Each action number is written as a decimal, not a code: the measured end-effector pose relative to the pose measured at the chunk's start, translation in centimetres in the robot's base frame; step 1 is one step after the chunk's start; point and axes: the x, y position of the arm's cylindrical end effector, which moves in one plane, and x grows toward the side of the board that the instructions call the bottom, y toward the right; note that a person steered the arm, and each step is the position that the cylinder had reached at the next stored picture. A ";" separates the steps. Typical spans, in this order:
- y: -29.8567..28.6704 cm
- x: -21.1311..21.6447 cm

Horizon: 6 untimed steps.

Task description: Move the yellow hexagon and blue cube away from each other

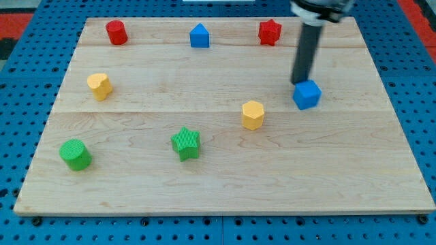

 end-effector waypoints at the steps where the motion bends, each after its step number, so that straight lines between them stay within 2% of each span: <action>1: 2.0 2.8; 2: -2.9 6.9; 3: -5.5 4.0; 4: -10.7 8.5; 5: -5.1 9.5; 6: -6.0 7.4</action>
